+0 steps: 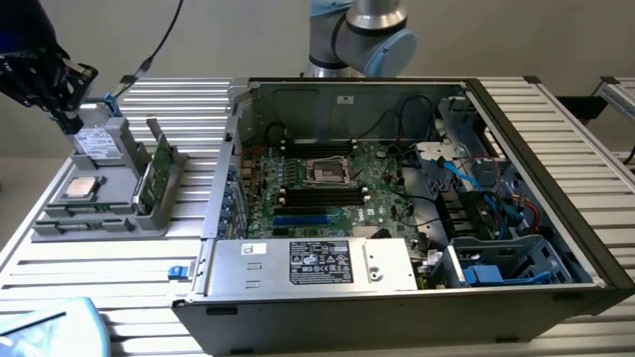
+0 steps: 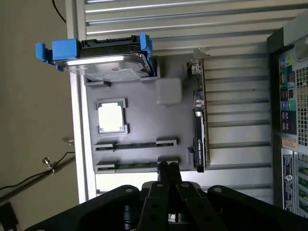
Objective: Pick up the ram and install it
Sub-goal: 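Reach for the ram, then pick up the ram and move it above insertion slot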
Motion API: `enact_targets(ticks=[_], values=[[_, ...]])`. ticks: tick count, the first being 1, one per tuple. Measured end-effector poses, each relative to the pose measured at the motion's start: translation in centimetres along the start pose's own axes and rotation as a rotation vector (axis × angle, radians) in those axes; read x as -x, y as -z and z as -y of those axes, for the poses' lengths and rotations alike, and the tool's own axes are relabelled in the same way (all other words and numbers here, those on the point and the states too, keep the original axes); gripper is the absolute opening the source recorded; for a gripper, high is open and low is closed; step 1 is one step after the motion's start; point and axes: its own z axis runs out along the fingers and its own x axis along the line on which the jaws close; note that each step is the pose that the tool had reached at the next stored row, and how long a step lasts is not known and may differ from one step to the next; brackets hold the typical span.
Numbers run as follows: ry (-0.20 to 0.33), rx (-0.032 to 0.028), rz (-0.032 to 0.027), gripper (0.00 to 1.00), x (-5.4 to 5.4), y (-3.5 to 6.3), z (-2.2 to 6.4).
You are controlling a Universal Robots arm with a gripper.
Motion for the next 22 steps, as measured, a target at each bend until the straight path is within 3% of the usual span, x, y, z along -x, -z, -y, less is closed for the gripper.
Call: enact_targets(ticks=[5,22], values=[[0.001,-0.0002,-0.0011,0.11,-1.2,-0.21,0.40],[0.016,-0.0010,-0.0017,0.11,-1.3,-0.23,0.43]])
